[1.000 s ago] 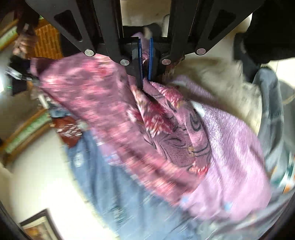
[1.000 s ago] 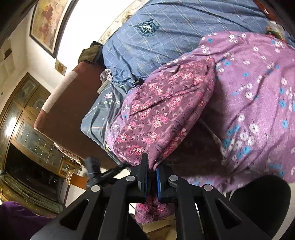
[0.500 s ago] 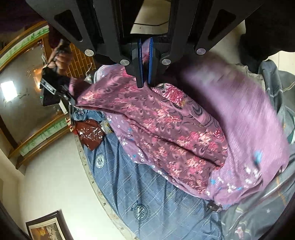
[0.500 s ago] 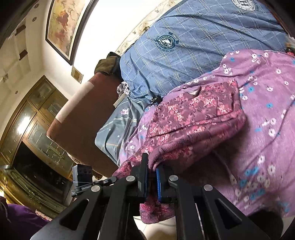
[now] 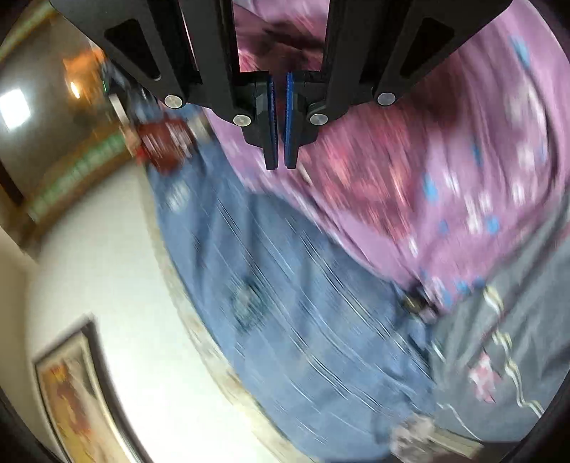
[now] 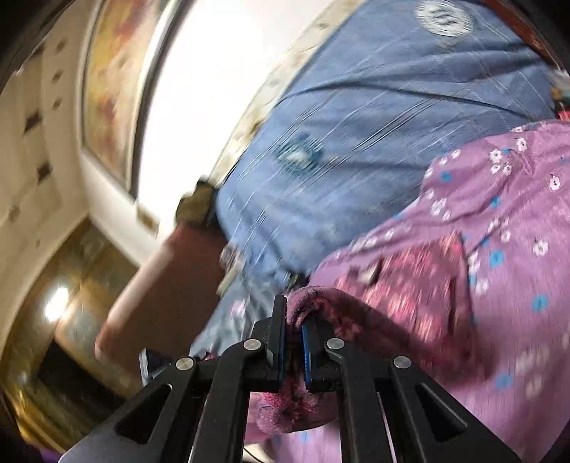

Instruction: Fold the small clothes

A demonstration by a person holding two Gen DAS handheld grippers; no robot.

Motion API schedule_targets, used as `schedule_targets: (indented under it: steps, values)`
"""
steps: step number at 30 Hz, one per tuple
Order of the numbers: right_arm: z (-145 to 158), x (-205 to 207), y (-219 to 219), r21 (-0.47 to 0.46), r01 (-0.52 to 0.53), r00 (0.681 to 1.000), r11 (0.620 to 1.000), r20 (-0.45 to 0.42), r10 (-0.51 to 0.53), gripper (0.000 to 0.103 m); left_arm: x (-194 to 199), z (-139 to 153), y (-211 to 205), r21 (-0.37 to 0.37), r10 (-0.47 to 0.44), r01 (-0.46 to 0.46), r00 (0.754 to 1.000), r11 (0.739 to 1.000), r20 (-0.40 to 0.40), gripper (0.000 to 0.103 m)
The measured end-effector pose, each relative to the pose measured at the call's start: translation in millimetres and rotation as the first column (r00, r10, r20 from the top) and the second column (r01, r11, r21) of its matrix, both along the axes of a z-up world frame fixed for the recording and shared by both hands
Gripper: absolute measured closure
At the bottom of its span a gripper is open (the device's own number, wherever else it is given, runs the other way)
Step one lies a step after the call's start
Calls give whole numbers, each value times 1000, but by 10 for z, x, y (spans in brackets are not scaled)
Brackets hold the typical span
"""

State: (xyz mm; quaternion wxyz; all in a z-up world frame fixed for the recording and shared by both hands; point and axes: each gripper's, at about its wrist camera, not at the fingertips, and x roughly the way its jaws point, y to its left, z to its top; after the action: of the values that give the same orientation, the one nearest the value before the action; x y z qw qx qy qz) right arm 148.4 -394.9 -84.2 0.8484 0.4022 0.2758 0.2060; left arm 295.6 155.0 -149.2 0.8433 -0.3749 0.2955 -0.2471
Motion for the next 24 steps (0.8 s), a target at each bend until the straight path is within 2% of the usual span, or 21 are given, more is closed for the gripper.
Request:
schedule_targets:
  steps: [3,5,6,7,8,9,10,11,12,13,14,15,16,18,19,24]
  values:
    - [-387,508,-191,36,129,988,991,-93,-126,95,509,-252,95,-26,163,-164,985,986,-48,101]
    - [-719,743,-296,45,228,961,973,-170,-217,90,773,-484,141,-5,293,-293,955,956,-57,101]
    - [-964,851,-362,76,280,942,957,-213,-259,82,852,-606,137,16,334,-334,940,943,-65,101]
    - [-1134,895,-407,92,319,926,943,-244,-289,54,889,-738,113,24,351,-350,933,937,-76,101]
    - [-1320,898,-450,94,374,899,923,-281,-336,36,898,-838,73,22,347,-346,934,938,-85,101]
    - [-1488,890,-491,85,433,863,897,-327,-386,25,933,-910,14,36,338,-336,933,941,-126,101]
    - [-1577,931,-521,102,445,847,890,-372,-380,25,993,-924,-67,37,302,-300,940,953,-159,99]
    - [-1612,999,-521,146,408,861,901,-389,-326,26,1042,-883,-139,37,265,-263,952,964,-150,92]
    - [-1550,1051,-503,163,359,890,919,-357,-285,26,1051,-804,-212,69,243,-236,962,969,-122,87]
    - [-1445,1049,-485,127,349,900,928,-321,-295,26,1019,-694,-286,133,246,-235,966,963,-76,74]
    - [-1316,1017,-450,79,346,910,935,-270,-314,26,974,-610,-321,184,260,-250,965,951,-37,49]
    - [-1192,971,-408,49,333,925,942,-213,-316,26,905,-531,-360,234,281,-272,960,934,-8,34]
    - [-1122,938,-385,43,320,934,947,-185,-307,26,865,-499,-367,243,286,-276,958,930,-6,17]
    - [-1051,856,-324,37,296,944,954,-160,-287,26,799,-536,-391,205,239,-230,971,951,-22,17]
    - [-1050,833,-303,29,290,946,956,-159,-282,26,766,-587,-355,188,215,-201,975,961,-57,17]
    - [-1069,829,-257,-69,278,942,958,-177,-286,32,929,-781,-402,184,202,-172,966,968,-160,19]
